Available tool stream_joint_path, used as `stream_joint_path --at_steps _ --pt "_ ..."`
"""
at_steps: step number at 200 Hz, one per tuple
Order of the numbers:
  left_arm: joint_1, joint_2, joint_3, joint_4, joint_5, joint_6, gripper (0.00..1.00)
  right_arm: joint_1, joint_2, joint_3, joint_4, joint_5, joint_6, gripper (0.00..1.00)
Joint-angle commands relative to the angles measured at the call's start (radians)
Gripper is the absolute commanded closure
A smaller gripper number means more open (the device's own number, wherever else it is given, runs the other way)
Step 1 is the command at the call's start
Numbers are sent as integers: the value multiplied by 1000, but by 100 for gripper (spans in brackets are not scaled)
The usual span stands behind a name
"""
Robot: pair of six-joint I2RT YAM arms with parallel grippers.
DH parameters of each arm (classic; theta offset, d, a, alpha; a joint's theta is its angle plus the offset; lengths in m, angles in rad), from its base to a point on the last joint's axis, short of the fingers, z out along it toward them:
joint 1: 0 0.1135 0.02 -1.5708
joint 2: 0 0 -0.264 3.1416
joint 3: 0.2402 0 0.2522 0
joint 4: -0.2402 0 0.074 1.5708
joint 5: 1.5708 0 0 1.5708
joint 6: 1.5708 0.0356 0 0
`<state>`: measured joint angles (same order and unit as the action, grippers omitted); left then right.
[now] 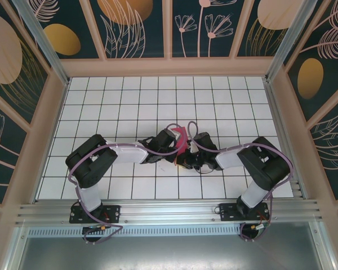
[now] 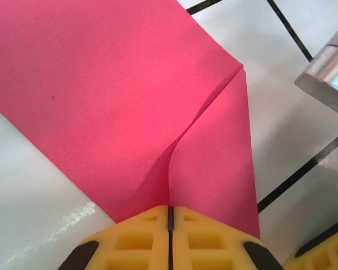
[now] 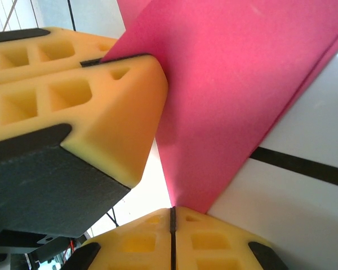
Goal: Fold a paper plane with a square sheet of paper (pick it up from the middle)
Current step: Third fold the triangle at the center of the table.
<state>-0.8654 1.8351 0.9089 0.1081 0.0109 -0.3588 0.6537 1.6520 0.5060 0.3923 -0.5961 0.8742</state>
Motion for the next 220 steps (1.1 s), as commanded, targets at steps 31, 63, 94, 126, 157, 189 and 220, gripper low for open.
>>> stream_joint_path --at_steps 31,63,94,126,157,189,220 --pt "5 -2 -7 -45 -3 20 90 21 -87 34 -123 108 8 90" --pt "5 -5 -5 -45 -10 21 91 20 -153 10 -133 169 53 91" --pt "5 -7 0 -47 -12 24 91 34 -119 12 -71 129 79 92" --pt "5 -9 3 -47 -15 22 91 65 -62 32 -38 118 106 92" --pt "6 -9 1 -45 -14 21 90 77 -17 33 -38 143 124 93" --pt "5 -13 -4 -45 -18 17 90 78 18 34 -106 185 123 94" --pt "6 -35 -3 -49 -31 8 85 74 -63 41 -116 177 98 92"
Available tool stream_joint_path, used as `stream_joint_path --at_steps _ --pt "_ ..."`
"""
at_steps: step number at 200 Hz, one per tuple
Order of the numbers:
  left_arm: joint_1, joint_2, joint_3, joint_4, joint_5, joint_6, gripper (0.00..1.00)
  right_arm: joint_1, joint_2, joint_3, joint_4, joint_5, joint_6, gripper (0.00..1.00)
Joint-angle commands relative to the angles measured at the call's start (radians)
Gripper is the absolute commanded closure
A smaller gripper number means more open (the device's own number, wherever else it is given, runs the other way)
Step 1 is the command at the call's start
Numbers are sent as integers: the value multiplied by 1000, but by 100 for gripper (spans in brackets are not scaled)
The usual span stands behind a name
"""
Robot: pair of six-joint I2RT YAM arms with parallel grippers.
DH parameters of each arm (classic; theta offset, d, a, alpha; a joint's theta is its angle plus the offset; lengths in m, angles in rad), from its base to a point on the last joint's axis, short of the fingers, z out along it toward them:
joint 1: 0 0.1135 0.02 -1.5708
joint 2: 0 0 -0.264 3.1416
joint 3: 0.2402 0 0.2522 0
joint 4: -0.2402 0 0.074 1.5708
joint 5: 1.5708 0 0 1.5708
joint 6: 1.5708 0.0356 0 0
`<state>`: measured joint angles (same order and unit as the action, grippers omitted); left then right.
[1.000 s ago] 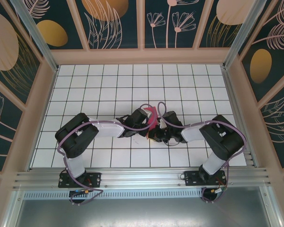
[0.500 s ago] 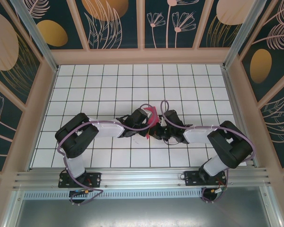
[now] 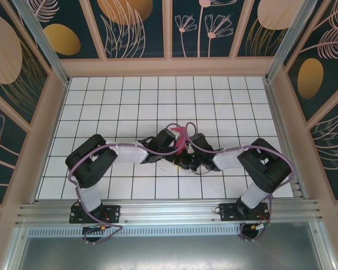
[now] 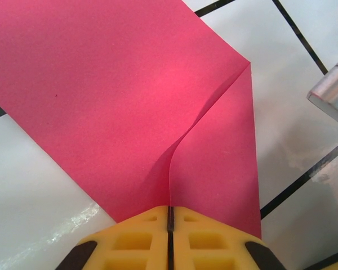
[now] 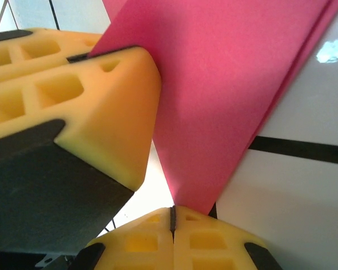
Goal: Fold a paper plane with a square sheet of paper (pick it up from the middle)
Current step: Third fold the triangle at the center of the table.
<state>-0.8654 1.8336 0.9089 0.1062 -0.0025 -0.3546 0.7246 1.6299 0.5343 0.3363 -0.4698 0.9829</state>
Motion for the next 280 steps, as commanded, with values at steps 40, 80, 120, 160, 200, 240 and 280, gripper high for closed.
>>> stream_joint_path --at_steps 40,80,120,160,200,240,280 --pt "5 -97 32 -59 -69 -20 66 -78 -198 16 -139 65 -75 89" --pt "10 -144 90 -113 -140 -43 56 -213 -228 35 -186 39 -165 88" --pt "43 -161 80 -135 -156 -71 56 -234 -116 110 -132 -50 -195 90" --pt "45 -215 85 -132 -79 -84 72 -225 -6 183 -118 -78 -204 91" --pt "46 -195 96 -109 161 -98 83 -216 88 223 -137 -26 -203 93" --pt "45 -104 106 -100 178 -122 88 -216 128 234 -124 -31 -199 94" --pt "44 -22 135 -122 108 -126 94 -217 137 237 -131 -29 -202 94"
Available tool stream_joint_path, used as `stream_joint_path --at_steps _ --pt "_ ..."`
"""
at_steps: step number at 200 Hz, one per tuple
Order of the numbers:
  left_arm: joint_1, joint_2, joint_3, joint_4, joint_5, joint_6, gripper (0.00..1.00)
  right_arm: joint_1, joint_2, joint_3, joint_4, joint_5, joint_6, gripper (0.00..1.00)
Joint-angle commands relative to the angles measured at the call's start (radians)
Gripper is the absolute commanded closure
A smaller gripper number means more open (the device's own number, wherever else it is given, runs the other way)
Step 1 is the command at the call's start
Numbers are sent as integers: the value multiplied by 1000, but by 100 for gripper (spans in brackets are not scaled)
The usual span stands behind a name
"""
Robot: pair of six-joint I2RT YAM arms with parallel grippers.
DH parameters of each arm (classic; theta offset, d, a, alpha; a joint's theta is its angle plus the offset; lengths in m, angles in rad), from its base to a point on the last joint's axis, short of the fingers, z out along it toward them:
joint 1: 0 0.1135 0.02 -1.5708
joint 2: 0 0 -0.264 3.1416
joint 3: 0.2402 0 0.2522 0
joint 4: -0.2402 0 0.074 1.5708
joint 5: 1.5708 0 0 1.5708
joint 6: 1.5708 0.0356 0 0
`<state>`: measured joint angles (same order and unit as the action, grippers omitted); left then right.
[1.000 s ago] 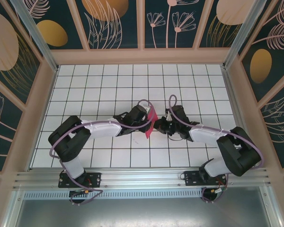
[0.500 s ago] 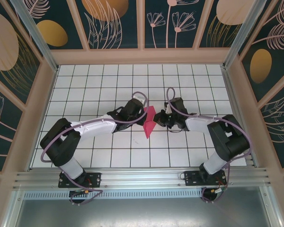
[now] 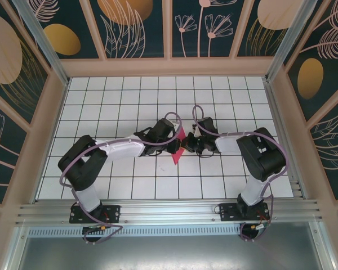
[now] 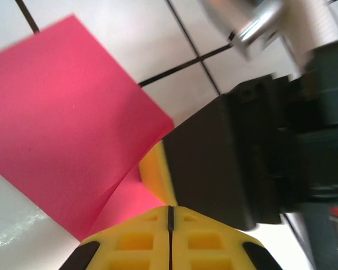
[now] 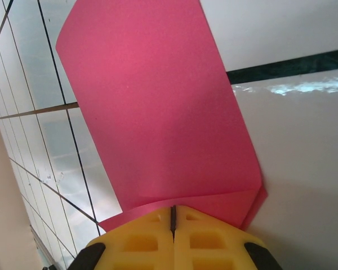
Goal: Fold a paper plane with a square sheet of paper (pick it up from the middle)
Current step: Third fold the triangle at the center of the table.
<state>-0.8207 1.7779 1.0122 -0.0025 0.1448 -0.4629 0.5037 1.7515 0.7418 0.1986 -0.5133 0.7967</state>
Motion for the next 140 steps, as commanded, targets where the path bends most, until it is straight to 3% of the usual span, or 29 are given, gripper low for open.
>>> stream_joint_path --at_steps 1,98,140 --pt "-1 34 31 -13 -42 -18 94 4 15 30 6 14 -16 94" --pt "0 129 22 -20 -142 -10 98 5 -1 39 -10 7 -26 94" --pt "1 124 -7 -22 -152 -3 98 7 -85 40 -66 21 -47 91"
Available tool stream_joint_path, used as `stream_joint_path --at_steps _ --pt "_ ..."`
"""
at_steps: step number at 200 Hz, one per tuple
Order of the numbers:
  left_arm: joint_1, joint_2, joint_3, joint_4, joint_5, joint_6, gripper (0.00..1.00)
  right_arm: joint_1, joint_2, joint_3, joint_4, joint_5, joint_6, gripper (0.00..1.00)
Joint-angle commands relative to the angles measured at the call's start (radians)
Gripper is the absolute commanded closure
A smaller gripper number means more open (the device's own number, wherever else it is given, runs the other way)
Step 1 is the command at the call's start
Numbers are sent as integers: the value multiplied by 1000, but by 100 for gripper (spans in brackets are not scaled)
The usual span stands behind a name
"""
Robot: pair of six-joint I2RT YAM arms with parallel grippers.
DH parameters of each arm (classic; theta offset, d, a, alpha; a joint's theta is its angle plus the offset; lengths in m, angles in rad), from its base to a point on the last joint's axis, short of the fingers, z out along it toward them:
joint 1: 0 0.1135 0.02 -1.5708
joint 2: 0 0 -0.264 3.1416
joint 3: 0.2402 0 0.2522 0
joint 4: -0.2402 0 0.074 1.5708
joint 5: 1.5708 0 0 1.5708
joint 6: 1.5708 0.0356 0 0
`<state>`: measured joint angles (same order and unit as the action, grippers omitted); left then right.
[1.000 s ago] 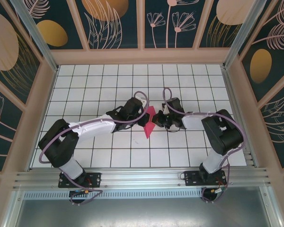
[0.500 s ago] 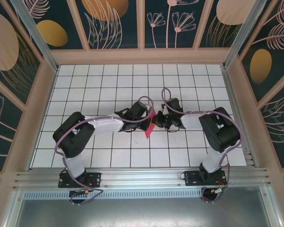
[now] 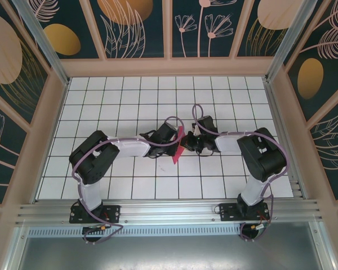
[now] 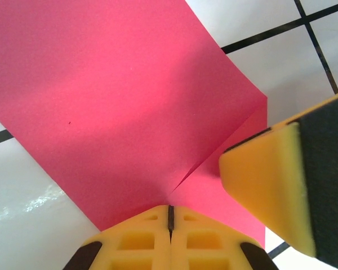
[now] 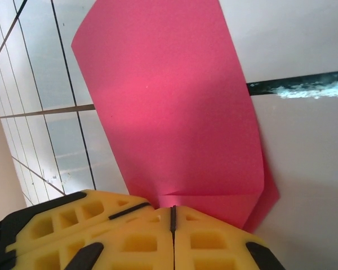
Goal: Fold a paper plane with a square sheet of paper (pick it up from the middle)
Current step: Third fold the triangle at the center of the table.
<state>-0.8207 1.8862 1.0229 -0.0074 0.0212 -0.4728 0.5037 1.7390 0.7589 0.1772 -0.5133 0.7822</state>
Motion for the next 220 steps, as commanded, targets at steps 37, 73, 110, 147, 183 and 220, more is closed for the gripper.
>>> stream_joint_path --at_steps 37,73,110,147,183,220 --pt "1 7 -28 -12 -24 16 97 0 -80 31 -90 75 -49 92" --pt "0 13 -29 -20 -19 23 97 0 -3 49 -72 67 -49 93" --pt "0 15 -31 -35 -26 34 96 -4 59 39 -84 123 -66 94" --pt "2 25 -37 -52 -41 46 96 -10 63 22 -72 103 -63 94" --pt "0 28 -44 -61 -53 53 97 -26 -4 42 -66 53 -70 94" --pt "0 36 -44 -63 -55 54 97 -42 42 56 -77 53 -94 94"
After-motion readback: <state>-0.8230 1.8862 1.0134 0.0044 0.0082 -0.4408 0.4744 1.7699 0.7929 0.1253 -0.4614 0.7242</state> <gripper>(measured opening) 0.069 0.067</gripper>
